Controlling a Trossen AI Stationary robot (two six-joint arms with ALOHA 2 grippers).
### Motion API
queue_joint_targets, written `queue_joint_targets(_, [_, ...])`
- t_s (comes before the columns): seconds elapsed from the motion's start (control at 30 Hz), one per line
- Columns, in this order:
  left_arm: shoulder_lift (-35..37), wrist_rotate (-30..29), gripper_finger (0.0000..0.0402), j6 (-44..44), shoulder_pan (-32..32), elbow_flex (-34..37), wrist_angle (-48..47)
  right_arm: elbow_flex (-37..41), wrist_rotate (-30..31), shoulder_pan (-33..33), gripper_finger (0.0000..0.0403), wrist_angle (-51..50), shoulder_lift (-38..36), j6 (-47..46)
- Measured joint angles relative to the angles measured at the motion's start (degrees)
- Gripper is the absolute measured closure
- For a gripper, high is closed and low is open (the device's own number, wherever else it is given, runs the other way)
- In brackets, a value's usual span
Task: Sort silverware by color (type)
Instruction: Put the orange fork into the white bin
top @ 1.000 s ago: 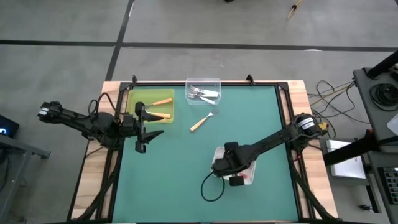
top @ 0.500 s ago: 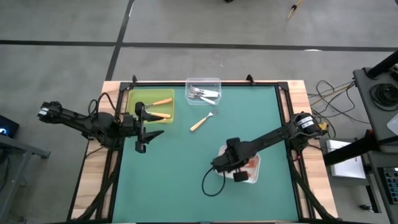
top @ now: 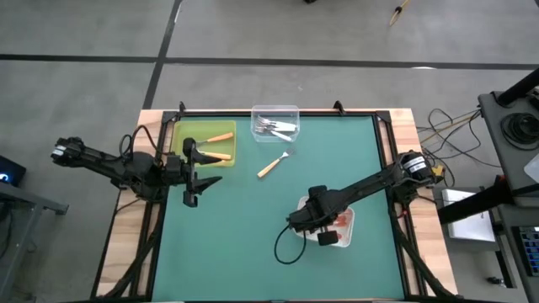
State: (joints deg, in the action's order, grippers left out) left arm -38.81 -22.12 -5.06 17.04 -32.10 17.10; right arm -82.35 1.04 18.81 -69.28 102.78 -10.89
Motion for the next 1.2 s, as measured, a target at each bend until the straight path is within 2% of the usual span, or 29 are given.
queue_joint_targets(0.23, [0.00, 0.00, 0.0182, 0.00, 0.00, 0.00, 0.00, -0.05, 0.28, 0.00, 0.0394, -0.19, -1.43, -2.81])
queue_joint_targets(0.43, [0.00, 0.01, 0.0182, 0.00, 0.00, 0.00, 0.00, -3.67, -0.17, -0.09, 0.0394, -3.32, -1.98, -3.61])
queue_joint_targets(0.6, [-0.06, 0.02, 0.0182, 0.00, 0.00, 0.00, 0.02, -6.17, -5.30, -0.38, 0.0394, -3.70, -2.62, -4.21])
queue_joint_targets(0.87, [-0.11, 0.02, 0.0182, 0.00, 0.02, 0.00, 0.04, -5.94, -13.16, -0.46, 0.0394, -3.80, -2.59, -2.40])
queue_joint_targets(1.2, [-0.11, 0.02, 0.0182, 0.00, 0.02, 0.00, 0.04, -3.72, -11.21, -0.46, 0.0394, -2.25, -2.33, 2.43])
